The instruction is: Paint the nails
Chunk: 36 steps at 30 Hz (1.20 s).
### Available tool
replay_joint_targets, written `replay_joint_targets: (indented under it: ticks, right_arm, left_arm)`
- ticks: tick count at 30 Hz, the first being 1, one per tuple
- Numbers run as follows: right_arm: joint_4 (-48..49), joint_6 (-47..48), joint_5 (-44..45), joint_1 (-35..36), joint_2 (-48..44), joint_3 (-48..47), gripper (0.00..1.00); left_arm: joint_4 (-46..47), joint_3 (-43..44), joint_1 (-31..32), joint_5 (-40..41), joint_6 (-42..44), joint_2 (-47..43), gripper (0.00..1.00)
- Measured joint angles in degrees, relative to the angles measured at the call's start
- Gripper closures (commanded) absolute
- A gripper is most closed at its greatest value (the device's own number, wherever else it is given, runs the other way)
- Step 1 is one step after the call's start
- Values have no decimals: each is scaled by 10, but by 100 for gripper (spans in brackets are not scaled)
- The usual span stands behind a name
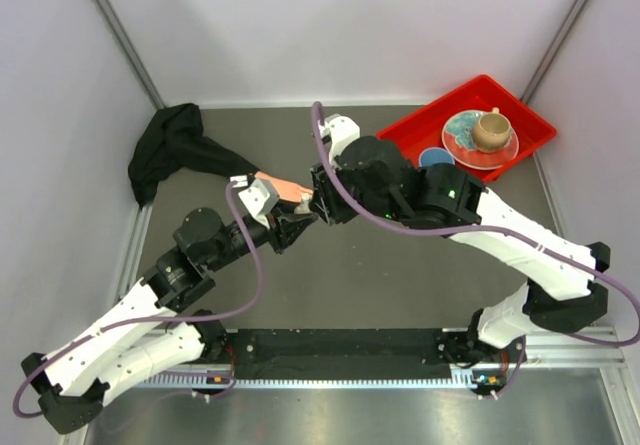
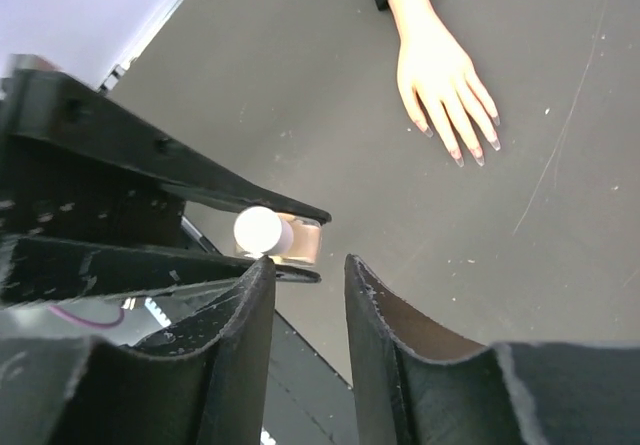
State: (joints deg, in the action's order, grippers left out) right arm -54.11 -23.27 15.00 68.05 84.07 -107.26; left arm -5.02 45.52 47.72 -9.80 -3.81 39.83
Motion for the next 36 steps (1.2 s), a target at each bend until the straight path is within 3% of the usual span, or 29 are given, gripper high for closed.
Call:
replay_joint_targets:
  ticks: [11,18,27,30,31,36]
  right_arm:
    - [-7,-8,7,5,35,-34,58]
    - [-6,-9,12,6,43,-39,67]
    - [1,-14,15,8,55,-47,67]
    - [1,-15,14,8,57,-47,80]
    - [1,-14,15,8,57,-47,100]
    - [-2,2,14,8,57,-47,100]
  left_arm:
    - [23,-7,0,24,-8,-5,100]
    - [25,-7,0,22,-10,-1,100]
    - [24,-7,0,21,-12,1,100]
    - [24,-7,0,22,-12,1,100]
    - [23,-7,0,22,-12,1,100]
    - [19,-7,0,16,-20,2,100]
